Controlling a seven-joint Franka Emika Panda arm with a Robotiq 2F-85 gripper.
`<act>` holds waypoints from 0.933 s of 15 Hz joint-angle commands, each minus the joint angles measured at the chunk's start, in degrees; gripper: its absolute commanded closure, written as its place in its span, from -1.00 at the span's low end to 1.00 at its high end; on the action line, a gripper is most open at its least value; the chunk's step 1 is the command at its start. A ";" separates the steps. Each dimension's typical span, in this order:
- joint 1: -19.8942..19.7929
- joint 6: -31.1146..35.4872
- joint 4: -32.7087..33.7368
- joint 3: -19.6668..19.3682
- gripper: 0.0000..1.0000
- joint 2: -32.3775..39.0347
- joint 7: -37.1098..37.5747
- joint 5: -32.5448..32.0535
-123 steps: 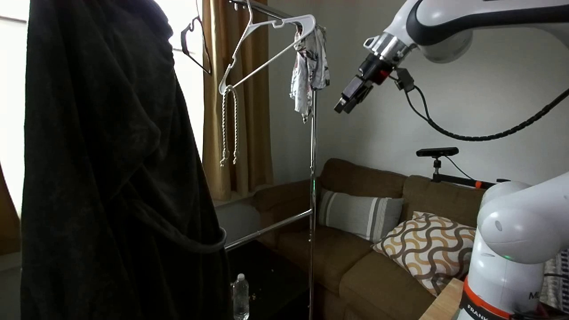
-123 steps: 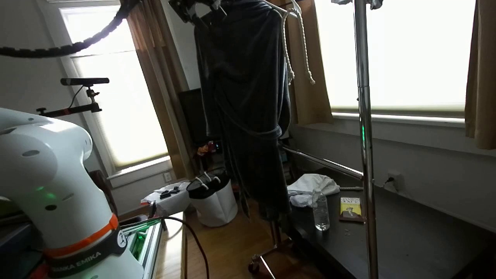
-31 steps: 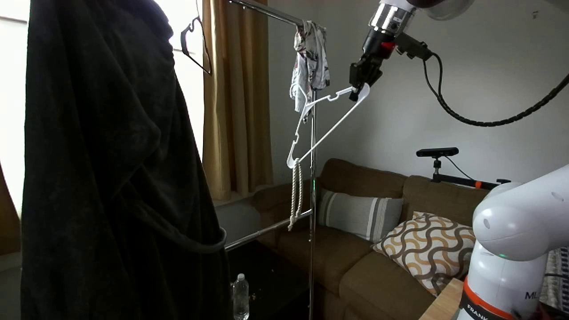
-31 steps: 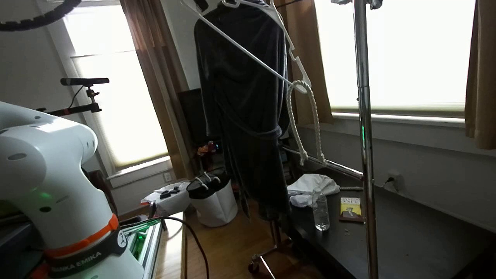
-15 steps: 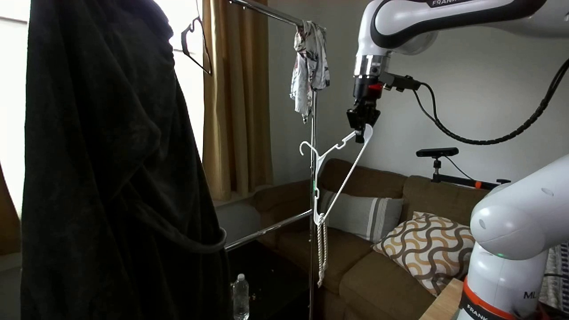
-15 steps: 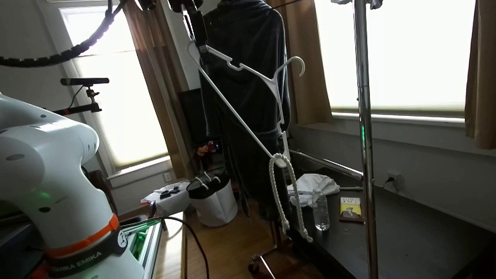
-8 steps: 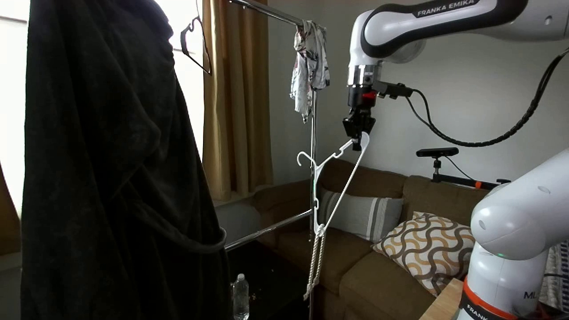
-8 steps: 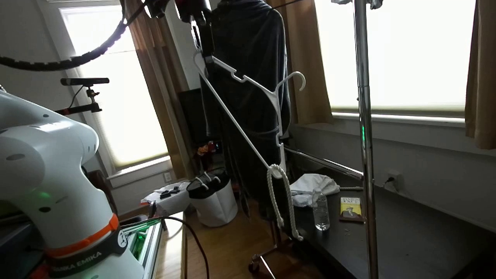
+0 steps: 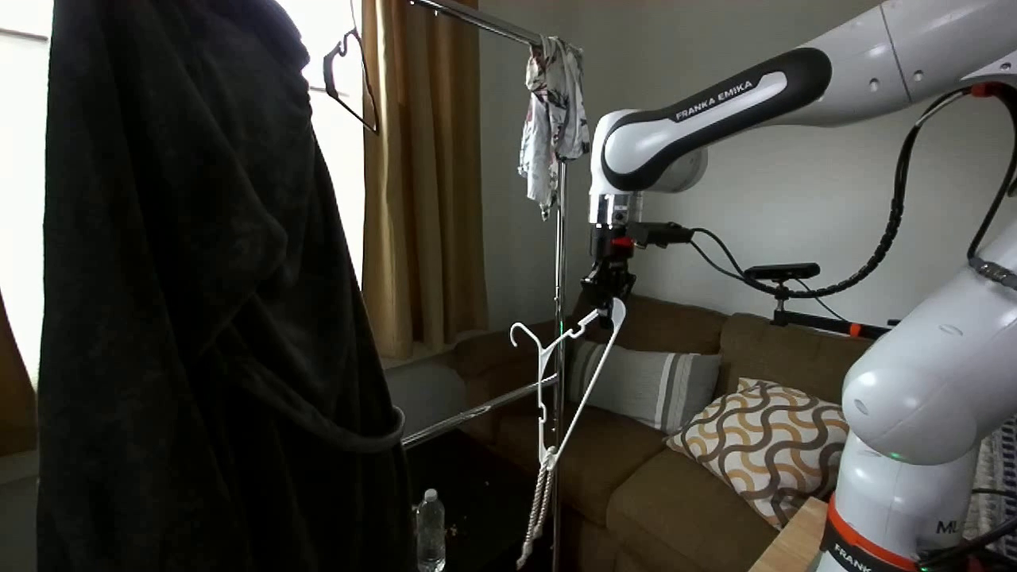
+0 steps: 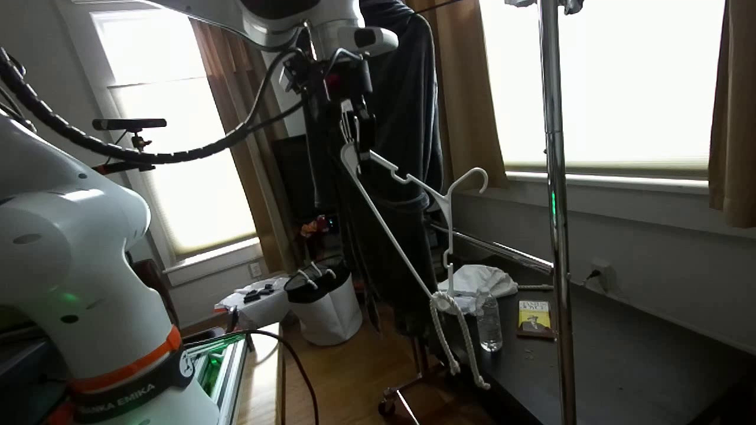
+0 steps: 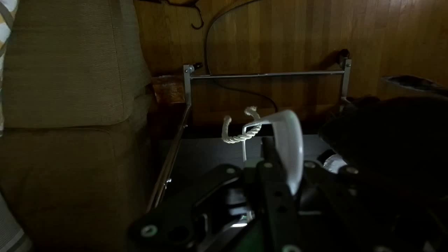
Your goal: Move the white hanger to the bottom rail.
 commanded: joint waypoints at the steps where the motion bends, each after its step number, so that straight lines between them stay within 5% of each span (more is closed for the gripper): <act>1: 0.93 2.28 -8.26 -1.77 0.98 -2.41 -3.31 2.09; 6: 0.17 1.09 -7.95 -1.63 0.90 -0.76 -2.50 0.91; 14: 0.61 11.94 -6.16 0.91 0.98 8.11 -1.74 -1.65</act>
